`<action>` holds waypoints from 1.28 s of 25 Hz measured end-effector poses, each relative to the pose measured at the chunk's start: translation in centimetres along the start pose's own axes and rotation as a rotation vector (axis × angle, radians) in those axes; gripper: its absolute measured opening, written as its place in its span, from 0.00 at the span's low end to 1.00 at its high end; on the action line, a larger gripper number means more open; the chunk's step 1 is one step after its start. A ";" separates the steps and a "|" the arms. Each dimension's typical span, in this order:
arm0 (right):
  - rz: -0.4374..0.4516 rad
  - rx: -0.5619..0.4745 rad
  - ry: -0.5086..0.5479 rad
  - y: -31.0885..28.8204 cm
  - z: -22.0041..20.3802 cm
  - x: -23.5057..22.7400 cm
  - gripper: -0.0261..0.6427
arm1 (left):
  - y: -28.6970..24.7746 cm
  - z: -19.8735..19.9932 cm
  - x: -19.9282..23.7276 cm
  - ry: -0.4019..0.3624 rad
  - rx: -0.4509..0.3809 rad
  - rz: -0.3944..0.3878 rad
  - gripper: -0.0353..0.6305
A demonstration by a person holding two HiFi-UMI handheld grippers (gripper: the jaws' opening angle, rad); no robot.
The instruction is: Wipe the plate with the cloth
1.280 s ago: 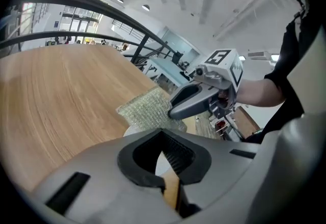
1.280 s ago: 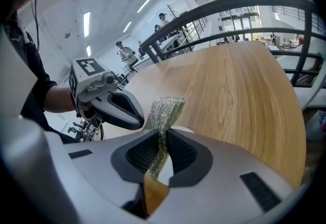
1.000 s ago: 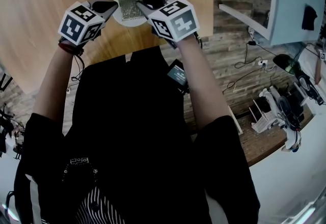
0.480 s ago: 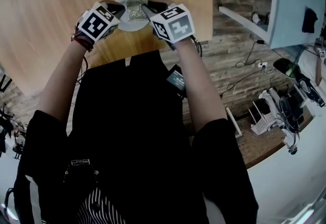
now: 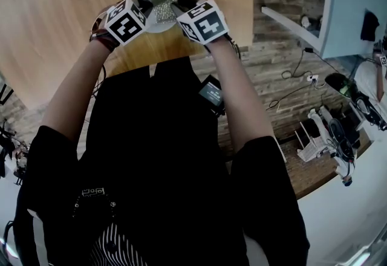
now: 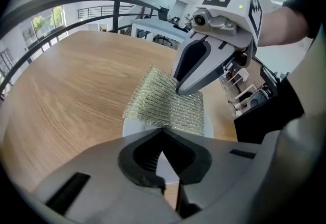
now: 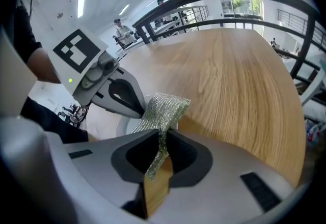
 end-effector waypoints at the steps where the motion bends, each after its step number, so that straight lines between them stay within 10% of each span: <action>1: -0.014 0.008 0.044 0.1 0.1 0.2 0.10 | 0.0 0.0 0.0 -0.002 -0.003 0.002 0.04; 11: -0.118 0.133 0.505 -1.7 3.1 1.1 0.10 | 0.1 -0.2 0.2 -0.008 0.008 0.028 0.04; 24: -0.013 0.078 0.180 -2.9 -1.0 3.4 0.10 | -0.5 -1.3 0.4 0.022 -0.042 0.084 0.05; 32: -0.166 0.180 0.497 -2.6 4.3 1.3 0.10 | -0.5 -0.7 0.4 -0.038 -0.020 0.095 0.05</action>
Point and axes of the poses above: the fingertips, and each gripper's own axes: y backward along the fingers, x to its left, z out of its top, the point moved 9 cm from there along y, backward along the fingers, and after that the axes turned 4 degrees about x, right-handed, at the moved point
